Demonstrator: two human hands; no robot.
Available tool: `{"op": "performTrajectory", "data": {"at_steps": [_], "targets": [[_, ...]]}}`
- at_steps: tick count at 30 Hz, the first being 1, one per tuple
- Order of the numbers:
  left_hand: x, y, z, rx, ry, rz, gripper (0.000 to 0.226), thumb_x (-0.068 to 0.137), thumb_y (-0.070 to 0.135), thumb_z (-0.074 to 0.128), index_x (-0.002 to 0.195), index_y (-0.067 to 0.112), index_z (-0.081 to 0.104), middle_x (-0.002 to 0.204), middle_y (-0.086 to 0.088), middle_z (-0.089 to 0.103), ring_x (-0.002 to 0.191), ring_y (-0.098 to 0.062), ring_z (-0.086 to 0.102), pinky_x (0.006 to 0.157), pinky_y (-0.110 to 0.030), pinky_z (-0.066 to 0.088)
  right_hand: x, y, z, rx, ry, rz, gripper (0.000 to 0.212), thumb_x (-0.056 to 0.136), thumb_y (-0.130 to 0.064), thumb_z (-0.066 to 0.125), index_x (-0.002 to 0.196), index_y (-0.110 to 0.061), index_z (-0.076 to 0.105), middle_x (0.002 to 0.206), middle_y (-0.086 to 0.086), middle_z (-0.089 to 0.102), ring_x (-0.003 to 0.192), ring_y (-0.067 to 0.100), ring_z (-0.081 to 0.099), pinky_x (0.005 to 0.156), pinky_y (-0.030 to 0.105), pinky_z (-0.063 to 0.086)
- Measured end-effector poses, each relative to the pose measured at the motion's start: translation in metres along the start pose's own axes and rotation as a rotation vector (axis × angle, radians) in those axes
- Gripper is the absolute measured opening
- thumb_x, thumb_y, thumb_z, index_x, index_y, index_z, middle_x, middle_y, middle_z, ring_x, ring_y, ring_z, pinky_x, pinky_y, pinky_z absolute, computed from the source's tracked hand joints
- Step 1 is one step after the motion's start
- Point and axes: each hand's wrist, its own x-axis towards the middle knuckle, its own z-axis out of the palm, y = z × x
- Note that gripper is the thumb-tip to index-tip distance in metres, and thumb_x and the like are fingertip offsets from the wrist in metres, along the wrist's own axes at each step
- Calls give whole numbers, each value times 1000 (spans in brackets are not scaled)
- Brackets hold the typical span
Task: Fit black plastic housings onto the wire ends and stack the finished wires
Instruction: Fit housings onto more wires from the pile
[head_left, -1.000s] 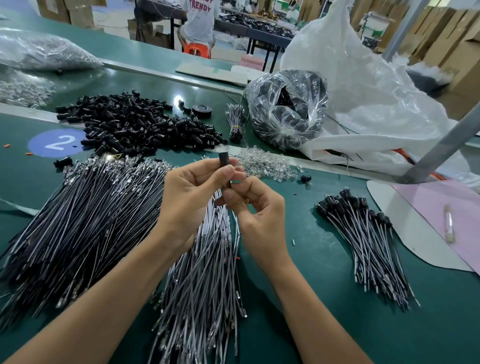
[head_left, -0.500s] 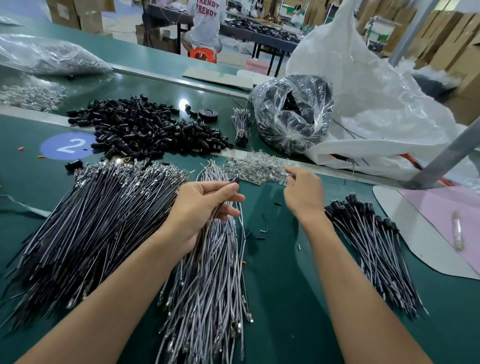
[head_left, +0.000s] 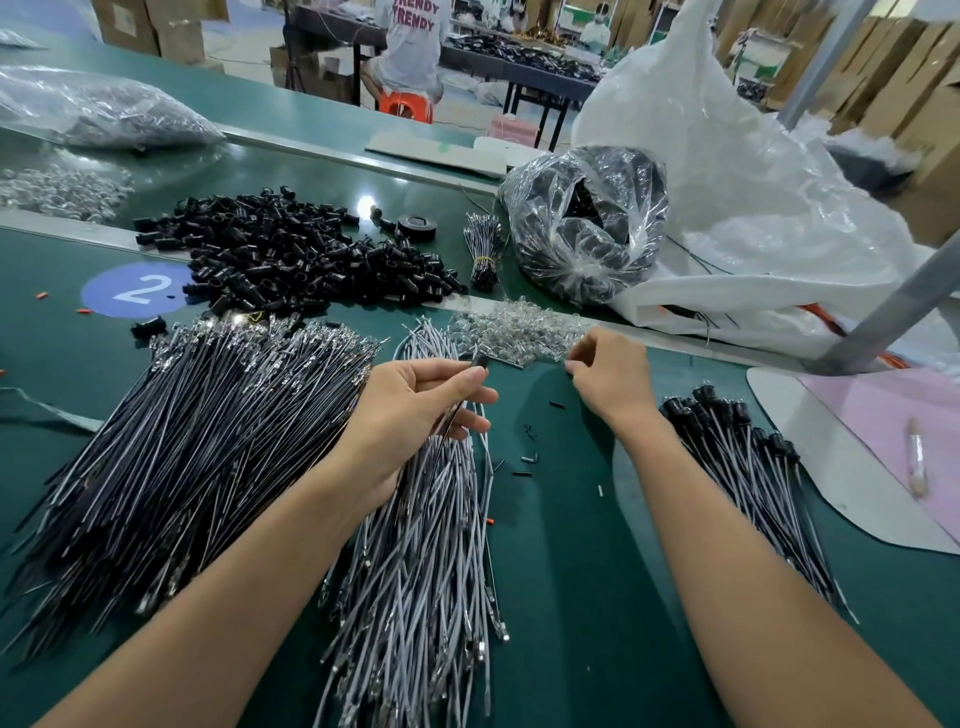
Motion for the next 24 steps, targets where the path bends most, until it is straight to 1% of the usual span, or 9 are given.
{"op": "performTrajectory", "data": {"at_steps": [4, 7, 11, 14, 15, 17, 19, 21, 24], "targets": [[1, -1, 0, 7, -11, 2, 16, 88, 17, 68, 99, 7, 71, 87, -9, 76, 62, -15, 70, 55, -20, 54, 3, 1, -4, -6, -50, -53, 10, 87, -8, 66, 96, -8, 70, 97, 11, 71, 96, 29, 64, 90, 39, 51], [1, -1, -1, 8, -11, 3, 17, 88, 16, 68, 101, 6, 70, 87, -9, 76, 62, -15, 70, 55, -20, 54, -1, 3, -7, -34, -54, -47, 14, 89, -6, 59, 95, -6, 73, 99, 13, 71, 98, 29, 63, 90, 37, 50], [0, -2, 0, 53, -16, 21, 14, 85, 10, 71, 99, 9, 69, 84, -10, 76, 60, -16, 70, 50, -19, 52, -32, -5, -11, 211, -15, -86, 15, 95, -3, 56, 94, -11, 68, 98, 10, 67, 89, 18, 59, 82, 25, 43], [-1, -4, 5, 115, -36, 46, 15, 82, 3, 74, 94, 10, 71, 79, -9, 76, 57, -15, 70, 47, -17, 50, -62, -23, -18, 492, -87, -202, 26, 96, 0, 53, 86, -23, 61, 80, 0, 66, 71, 7, 61, 72, 23, 51], [-1, -4, 6, 140, -40, 57, 16, 81, 2, 74, 92, 12, 72, 77, -8, 76, 56, -14, 69, 47, -17, 50, -69, -29, -21, 534, -101, -252, 28, 96, -1, 54, 86, -25, 61, 78, -2, 66, 70, 8, 62, 71, 23, 53], [-1, -5, 8, 173, -43, 75, 18, 79, 1, 76, 89, 16, 74, 75, -6, 76, 54, -11, 68, 49, -18, 50, -76, -39, -26, 532, -109, -343, 25, 95, -2, 56, 87, -25, 64, 78, -3, 66, 72, 12, 62, 71, 24, 53], [-2, -5, 7, 172, -39, 87, 18, 79, 2, 76, 87, 18, 75, 75, -6, 76, 55, -12, 69, 50, -19, 51, -80, -44, -28, 524, -124, -380, 22, 94, -2, 58, 89, -22, 66, 75, -7, 64, 69, 7, 58, 68, 21, 49], [-2, -5, 6, 170, -33, 96, 18, 78, 1, 77, 87, 17, 75, 74, -8, 75, 55, -13, 69, 51, -20, 52, -83, -44, -28, 537, -135, -371, 22, 93, -1, 60, 89, -22, 65, 73, -11, 63, 66, 1, 55, 66, 16, 46], [-1, -6, 7, 155, -32, 105, 17, 79, 1, 76, 86, 16, 75, 74, -11, 75, 57, -14, 70, 51, -19, 52, -86, -41, -27, 547, -114, -343, 19, 92, -2, 62, 90, -20, 67, 74, -12, 64, 67, 1, 58, 68, 20, 50]]}}
